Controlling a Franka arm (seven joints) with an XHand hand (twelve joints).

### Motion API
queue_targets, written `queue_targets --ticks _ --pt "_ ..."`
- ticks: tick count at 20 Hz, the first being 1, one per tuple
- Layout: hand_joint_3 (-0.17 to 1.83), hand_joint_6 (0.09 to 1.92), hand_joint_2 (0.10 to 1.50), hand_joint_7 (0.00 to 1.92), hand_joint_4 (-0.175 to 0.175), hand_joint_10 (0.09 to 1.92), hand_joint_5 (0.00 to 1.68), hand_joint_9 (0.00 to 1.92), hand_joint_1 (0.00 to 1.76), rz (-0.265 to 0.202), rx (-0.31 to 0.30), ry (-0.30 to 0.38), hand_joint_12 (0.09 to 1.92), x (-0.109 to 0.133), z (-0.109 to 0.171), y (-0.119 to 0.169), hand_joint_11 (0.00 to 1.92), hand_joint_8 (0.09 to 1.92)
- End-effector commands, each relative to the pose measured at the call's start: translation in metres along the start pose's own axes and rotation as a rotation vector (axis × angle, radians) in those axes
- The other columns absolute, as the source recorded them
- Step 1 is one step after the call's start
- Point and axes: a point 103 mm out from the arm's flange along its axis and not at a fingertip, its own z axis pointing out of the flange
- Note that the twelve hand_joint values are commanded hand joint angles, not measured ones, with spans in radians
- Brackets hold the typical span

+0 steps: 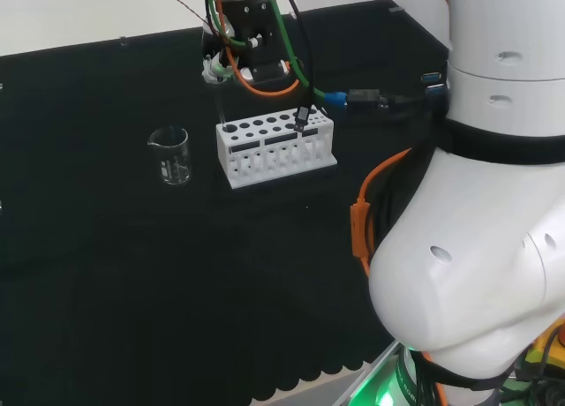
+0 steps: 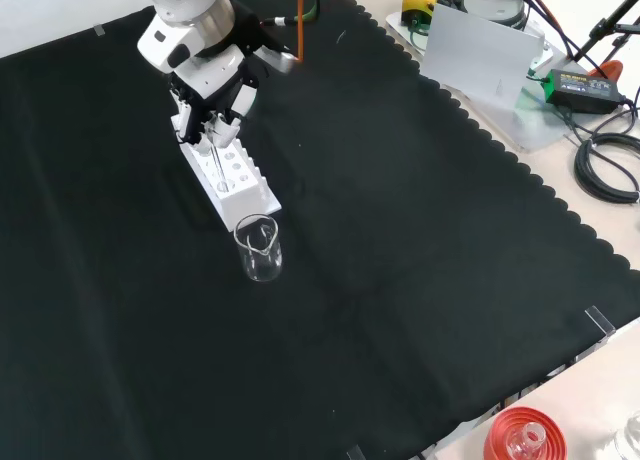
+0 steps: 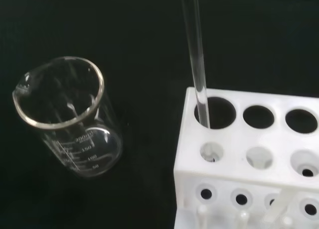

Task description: Take the glass rod from the white test tube rack.

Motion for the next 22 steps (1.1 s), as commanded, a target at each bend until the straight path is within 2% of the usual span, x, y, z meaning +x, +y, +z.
queue_targets --ticks 1,11,13,15,18,22 --pt "-0.03 1.02 1.13 1.35 -0.175 0.24 0.97 1.64 1.15 -0.02 -0.085 -0.005 0.74 0.003 -0.008 -0.004 1.65 0.52" --pt "-0.04 0.92 1.11 1.51 -0.175 0.22 1.04 1.7 1.18 -0.013 -0.084 -0.013 0.67 -0.002 -0.028 -0.03 1.63 0.48" --pt "-0.1 0.82 1.1 1.31 -0.175 0.22 1.1 1.7 1.25 -0.015 -0.091 -0.013 0.68 -0.001 -0.036 -0.038 1.6 0.64" --pt "-0.16 0.78 1.11 1.22 -0.175 0.23 1.12 1.7 1.28 -0.023 -0.102 -0.013 0.69 0.0 -0.04 -0.043 1.58 0.72" --pt "-0.17 0.82 1.14 1.47 -0.175 0.24 1.1 1.72 1.21 -0.037 -0.113 -0.011 0.71 0.003 -0.053 -0.059 1.58 0.59" --pt "-0.17 0.81 1.14 1.57 -0.175 0.25 1.11 1.74 1.19 -0.034 -0.123 -0.006 0.73 0.009 -0.066 -0.079 1.59 0.5"
